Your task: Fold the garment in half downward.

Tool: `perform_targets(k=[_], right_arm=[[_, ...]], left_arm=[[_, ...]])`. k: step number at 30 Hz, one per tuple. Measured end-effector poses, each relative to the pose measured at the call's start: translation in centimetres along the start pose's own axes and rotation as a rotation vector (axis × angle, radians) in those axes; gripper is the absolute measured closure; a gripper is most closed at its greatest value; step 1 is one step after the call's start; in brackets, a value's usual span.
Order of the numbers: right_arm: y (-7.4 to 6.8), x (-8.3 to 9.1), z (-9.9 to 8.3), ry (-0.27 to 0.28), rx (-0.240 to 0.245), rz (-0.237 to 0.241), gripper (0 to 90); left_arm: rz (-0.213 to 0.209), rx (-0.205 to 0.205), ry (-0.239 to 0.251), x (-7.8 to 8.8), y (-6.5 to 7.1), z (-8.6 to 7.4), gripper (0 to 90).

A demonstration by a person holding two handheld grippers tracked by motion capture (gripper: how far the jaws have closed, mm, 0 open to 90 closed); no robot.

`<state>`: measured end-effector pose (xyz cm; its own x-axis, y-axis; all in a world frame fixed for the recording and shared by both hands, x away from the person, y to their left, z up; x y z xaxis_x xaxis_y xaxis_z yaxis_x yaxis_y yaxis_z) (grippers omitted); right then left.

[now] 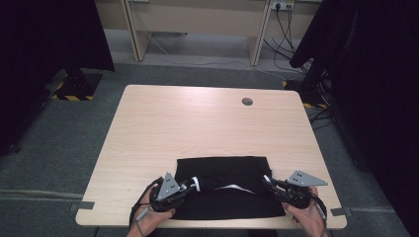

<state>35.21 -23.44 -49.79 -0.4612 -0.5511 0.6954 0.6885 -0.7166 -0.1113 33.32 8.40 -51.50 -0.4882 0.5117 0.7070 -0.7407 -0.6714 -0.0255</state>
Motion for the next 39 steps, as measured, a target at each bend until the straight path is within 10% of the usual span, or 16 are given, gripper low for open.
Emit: perform_targets(k=[6, 15, 26, 39], right_arm=[[0.2, 0.4, 0.2, 0.000, -0.062, -0.013, 48.3], [-0.8, 0.5, 1.1, -0.034, 0.000, -0.022, 51.9], [-1.8, -0.4, -1.0, -0.123, 0.080, -0.005, 87.7], [-3.4, 2.3, -0.7, -0.067, 0.093, 0.019, 88.6]], left_arm=[[-0.049, 0.046, 0.014, 0.4, 0.3, 0.5, 46.9], [-0.075, 0.059, 0.016, 0.1, 1.8, 1.4, 34.5], [-0.043, -0.031, -0.051, -0.7, 2.8, 0.2, 82.4], [-0.089, -0.026, 0.015, 3.7, 3.5, 0.2, 85.5]])
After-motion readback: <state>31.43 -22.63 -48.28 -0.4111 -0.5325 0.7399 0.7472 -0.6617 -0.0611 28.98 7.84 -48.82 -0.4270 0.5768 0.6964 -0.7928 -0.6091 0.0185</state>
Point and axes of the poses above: each handheld gripper's, and its own axes: x roughly backward along the jaws, z roughly out of its top, y roughly to its right, the point moved 7 cm from there along -x, roughly forward along the jaws, and after that the axes turned 14 degrees about -y, right-handed, at the moved point
